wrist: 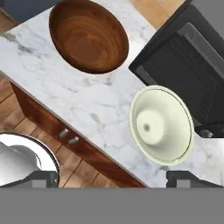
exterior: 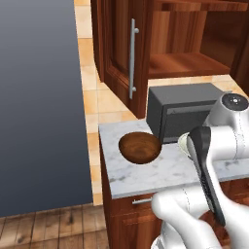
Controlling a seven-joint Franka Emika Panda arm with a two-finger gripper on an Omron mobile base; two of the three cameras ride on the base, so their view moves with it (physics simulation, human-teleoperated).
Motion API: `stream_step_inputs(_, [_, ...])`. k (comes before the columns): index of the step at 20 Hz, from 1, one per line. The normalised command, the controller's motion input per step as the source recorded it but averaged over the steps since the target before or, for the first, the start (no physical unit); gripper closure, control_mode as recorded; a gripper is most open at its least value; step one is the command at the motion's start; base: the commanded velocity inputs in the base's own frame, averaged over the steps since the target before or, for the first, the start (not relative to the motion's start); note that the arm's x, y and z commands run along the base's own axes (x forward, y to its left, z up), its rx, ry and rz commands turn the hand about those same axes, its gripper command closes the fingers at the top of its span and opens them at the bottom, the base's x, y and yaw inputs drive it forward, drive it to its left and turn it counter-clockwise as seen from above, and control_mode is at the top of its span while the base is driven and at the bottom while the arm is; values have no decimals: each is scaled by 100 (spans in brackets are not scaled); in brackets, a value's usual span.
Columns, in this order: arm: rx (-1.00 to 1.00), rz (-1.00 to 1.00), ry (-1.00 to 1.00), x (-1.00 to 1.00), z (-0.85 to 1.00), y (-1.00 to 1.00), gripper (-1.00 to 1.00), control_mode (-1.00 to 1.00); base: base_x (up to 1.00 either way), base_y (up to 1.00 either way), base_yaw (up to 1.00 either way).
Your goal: Open the cabinet. Pick the bowls from the counter and place them in the cabinet. Then close the cabinet.
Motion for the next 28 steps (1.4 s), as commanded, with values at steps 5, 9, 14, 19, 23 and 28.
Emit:
stream_step_inputs(5, [-6,14,27,31,-60,0,-100,-100,0,0,0])
stream_step_inputs(9, [-2,6,21,38,-61,0,-100,-100,0,0,0])
stream_step_inputs(14, [-1,1,8,43,-44,-3,-100,-100,0,0,0])
stream_step_inputs(19, [0,0,0,50,-32,-26,-100,-100,0,0,0])
stream_step_inputs(23, [0,0,0,51,-31,-34,-100,-100,0,0,0])
stream_step_inputs(28, [0,0,0,40,-25,-21,-100,-100,0,0,0])
